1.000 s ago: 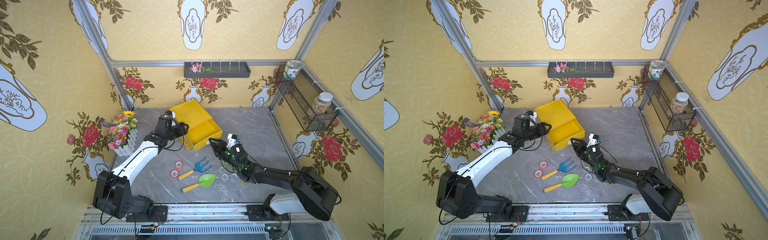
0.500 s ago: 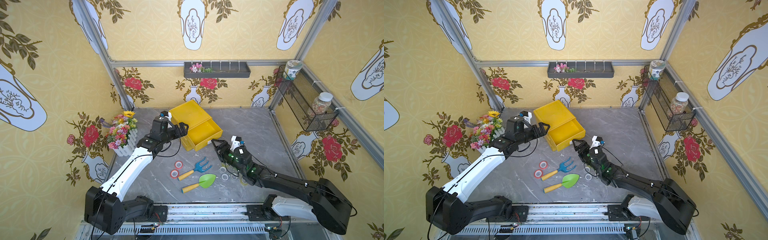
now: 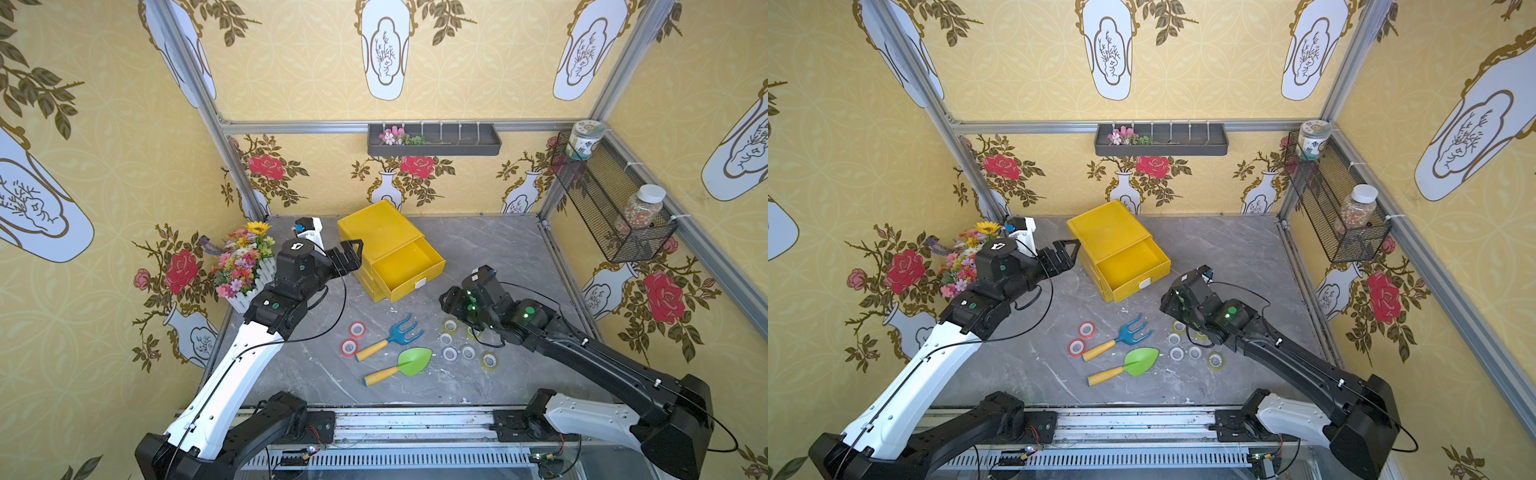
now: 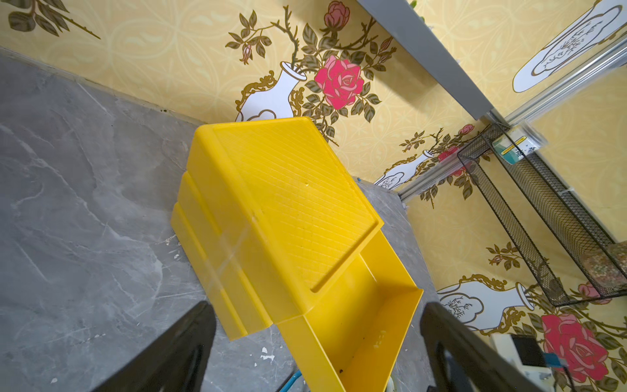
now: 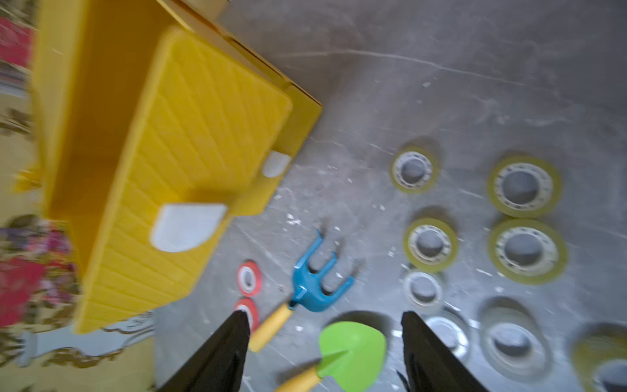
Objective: Place the transparent tape into the drawer according to color
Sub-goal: Open the drawer in the storage box, then pick up the tape at the center of the board.
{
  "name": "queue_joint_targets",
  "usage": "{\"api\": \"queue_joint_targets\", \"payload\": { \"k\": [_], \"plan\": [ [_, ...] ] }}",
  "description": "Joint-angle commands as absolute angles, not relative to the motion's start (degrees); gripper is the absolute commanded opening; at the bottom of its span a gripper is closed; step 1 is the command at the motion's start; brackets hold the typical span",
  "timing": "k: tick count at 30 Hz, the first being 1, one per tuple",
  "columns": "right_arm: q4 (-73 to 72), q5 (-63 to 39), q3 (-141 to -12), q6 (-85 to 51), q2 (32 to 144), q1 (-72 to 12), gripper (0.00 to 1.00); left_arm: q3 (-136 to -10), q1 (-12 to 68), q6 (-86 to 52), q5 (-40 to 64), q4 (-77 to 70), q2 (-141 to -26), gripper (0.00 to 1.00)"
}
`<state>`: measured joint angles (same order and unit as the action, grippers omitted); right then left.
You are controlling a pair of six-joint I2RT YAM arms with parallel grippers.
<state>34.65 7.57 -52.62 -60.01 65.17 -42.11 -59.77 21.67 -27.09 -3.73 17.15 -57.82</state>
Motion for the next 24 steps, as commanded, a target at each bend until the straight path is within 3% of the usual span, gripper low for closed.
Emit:
{"api": "queue_joint_targets", "payload": {
  "k": [1, 8, 16, 24],
  "plan": [
    [44.25, 6.61, -51.88, -54.69, 65.77, -41.92, 0.74, -58.95, 21.62, -25.06, -5.81, 18.90, -56.75, 1.00],
    [48.08, 1.32, -50.39, -48.92, 72.13, -42.80, 0.70, -54.74, 21.60, -24.17, -8.59, 18.47, -55.03, 1.00],
    [45.24, 0.74, -51.75, -45.48, 80.51, -52.13, 0.61, -52.85, 21.62, -23.91, -8.70, 17.67, -55.06, 1.00],
    [44.99, -0.59, -51.98, -44.96, 85.80, -53.54, 0.60, -51.86, 21.62, -23.56, -8.35, 17.23, -55.28, 1.00]
  ]
}}
